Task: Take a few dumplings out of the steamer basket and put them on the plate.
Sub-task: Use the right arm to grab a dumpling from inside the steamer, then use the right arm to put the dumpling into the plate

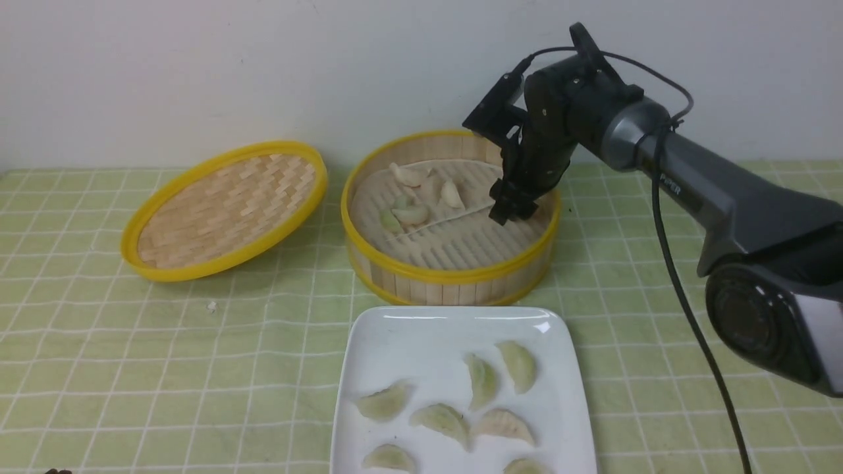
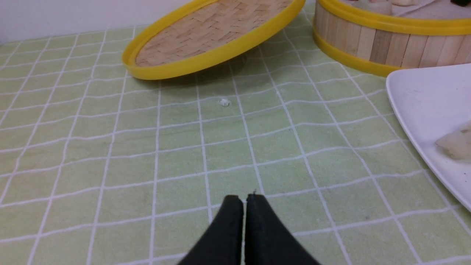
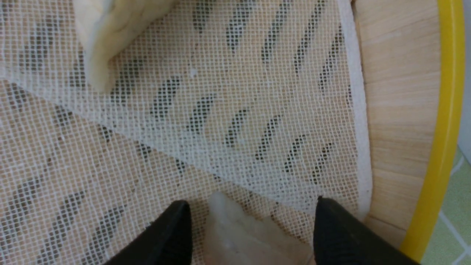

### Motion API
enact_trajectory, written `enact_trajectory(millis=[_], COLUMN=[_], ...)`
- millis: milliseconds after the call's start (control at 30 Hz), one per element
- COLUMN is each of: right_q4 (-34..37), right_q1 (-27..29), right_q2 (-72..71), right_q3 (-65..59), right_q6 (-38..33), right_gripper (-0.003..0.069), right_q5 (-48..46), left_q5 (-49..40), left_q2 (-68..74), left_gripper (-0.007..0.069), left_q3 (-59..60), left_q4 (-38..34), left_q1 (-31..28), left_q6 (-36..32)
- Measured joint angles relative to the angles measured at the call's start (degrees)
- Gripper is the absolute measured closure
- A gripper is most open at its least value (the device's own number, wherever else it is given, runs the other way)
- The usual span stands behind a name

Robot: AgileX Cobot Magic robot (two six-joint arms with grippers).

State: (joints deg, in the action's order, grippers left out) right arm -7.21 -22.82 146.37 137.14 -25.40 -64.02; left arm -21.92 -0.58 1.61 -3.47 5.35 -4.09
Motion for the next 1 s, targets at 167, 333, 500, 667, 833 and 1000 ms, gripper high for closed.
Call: enact_trajectory(millis=[167, 333, 500, 667, 833, 1000], right_q4=[-1.52, -1.77, -1.87, 0.00, 5.83, 14.01], right_q1=[0.00, 0.00, -0.69, -2.39, -3.07, -3.15], right_q2=[0.00, 0.00, -0.06, -2.11, -9.57, -21.05], right_q3=[0.08, 0.10, 2.50, 6.50, 4.70, -8.10], right_q6=[0.21, 2.39, 4.71, 9.34, 14.67, 16.73], right_gripper=[0.0289, 0.0444, 0.0468, 0.0497, 0.0497, 0.0497], right_q5=[-2.96, -3.40, -5.84, -7.42, -7.65, -7.65], left_q5=[0.00, 0.00, 0.00, 0.00, 0.00, 0.00], left_q2=[0.00, 0.00, 0.00, 0.00, 0.00, 0.00], left_gripper=[0.0630, 0.0630, 0.0630, 0.0630, 0.0630, 0.0630], left_q3=[0.00, 0.00, 0.00, 0.00, 0.00, 0.00], left_q4=[0.00, 0.00, 0.00, 0.00, 0.00, 0.00], left_q1=[0.00, 0.00, 0.00, 0.00, 0.00, 0.00], left_q6=[0.00, 0.00, 0.00, 0.00, 0.00, 0.00])
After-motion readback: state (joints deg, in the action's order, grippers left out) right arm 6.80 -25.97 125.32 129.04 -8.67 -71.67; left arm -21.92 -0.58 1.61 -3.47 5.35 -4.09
